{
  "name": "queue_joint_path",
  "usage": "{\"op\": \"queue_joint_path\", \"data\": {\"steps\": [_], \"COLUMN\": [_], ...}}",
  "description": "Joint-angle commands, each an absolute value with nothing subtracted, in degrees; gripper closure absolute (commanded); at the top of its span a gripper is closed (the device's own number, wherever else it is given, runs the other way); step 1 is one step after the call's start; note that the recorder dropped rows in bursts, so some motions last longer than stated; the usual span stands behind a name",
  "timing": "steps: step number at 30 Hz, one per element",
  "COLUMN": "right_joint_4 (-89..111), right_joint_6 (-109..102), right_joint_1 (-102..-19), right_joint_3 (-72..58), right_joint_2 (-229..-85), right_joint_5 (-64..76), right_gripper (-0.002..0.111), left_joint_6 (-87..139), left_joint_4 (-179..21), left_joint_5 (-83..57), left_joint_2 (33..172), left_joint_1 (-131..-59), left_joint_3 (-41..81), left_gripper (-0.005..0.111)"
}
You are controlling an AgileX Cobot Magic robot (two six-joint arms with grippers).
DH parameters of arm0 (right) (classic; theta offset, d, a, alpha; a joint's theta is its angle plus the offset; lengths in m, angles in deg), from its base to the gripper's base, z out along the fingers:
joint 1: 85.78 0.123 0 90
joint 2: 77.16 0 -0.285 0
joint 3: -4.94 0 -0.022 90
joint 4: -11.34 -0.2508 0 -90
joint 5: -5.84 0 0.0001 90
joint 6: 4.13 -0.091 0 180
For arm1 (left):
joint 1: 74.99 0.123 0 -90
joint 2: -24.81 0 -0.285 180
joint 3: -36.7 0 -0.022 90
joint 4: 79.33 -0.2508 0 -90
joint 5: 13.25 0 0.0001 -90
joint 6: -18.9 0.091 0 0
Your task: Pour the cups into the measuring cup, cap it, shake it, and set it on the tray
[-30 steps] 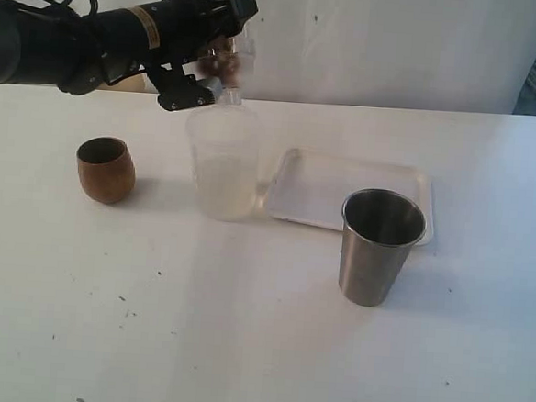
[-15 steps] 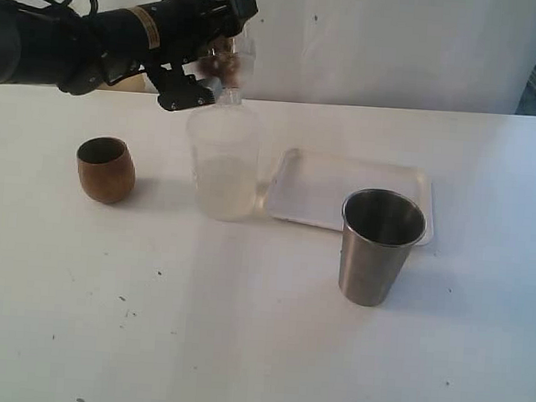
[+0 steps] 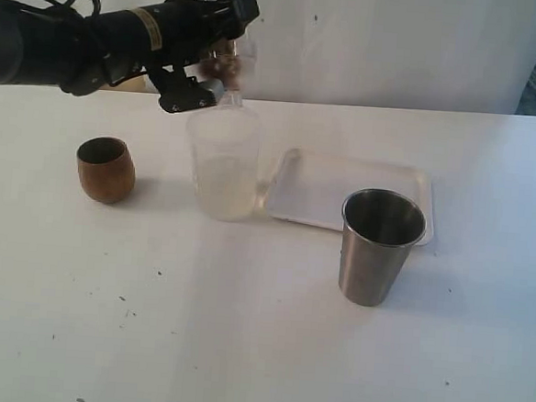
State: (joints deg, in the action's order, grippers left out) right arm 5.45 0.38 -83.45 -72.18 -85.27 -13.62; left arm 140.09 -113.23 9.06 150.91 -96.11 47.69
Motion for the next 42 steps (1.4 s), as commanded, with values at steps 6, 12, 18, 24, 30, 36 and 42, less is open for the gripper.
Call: {"op": "queue_joint_path", "data": {"steps": [6, 12, 18, 24, 30, 36, 42], "right_joint_4": [5.4, 5.4, 5.4, 5.4, 5.4, 5.4, 5.4], "right_joint_6": [0.13, 0.13, 0.24, 0.14, 0.14, 0.14, 0.14], "right_joint_1": [-83.56, -83.56, -83.56, -83.56, -83.56, -83.56, -83.56], "right_joint_3": [-72.28, -72.28, -72.28, -72.28, -72.28, -72.28, -72.28], "right_joint_2": [-84.95, -84.95, -84.95, -84.95, -84.95, -84.95, -84.95], "right_joint_5": [-13.41, -13.41, -13.41, -13.41, -13.41, -13.41, -13.41], "right_gripper": [0.106, 0.106, 0.106, 0.106, 0.106, 0.106, 0.106], "left_joint_6": [136.21, 117.14, 79.25, 15.1, 2.99, -0.99, -0.77], "left_joint_4": [-112.7, -112.58, -90.36, -61.45, -87.55, -87.95, -87.4], "left_joint_5": [9.0, 2.22, 17.61, 17.05, 5.98, 8.07, 7.96], "left_joint_2": [150.16, 150.16, 149.95, 147.08, 146.97, 146.97, 147.2], "left_joint_1": [-96.3, -96.3, -96.3, -98.1, -100.17, -103.13, -104.22], "left_joint_3": [48.16, 48.16, 48.16, 48.16, 50.99, 51.57, 51.44], "left_gripper": [0.107, 0.107, 0.107, 0.107, 0.107, 0.107, 0.107]}}
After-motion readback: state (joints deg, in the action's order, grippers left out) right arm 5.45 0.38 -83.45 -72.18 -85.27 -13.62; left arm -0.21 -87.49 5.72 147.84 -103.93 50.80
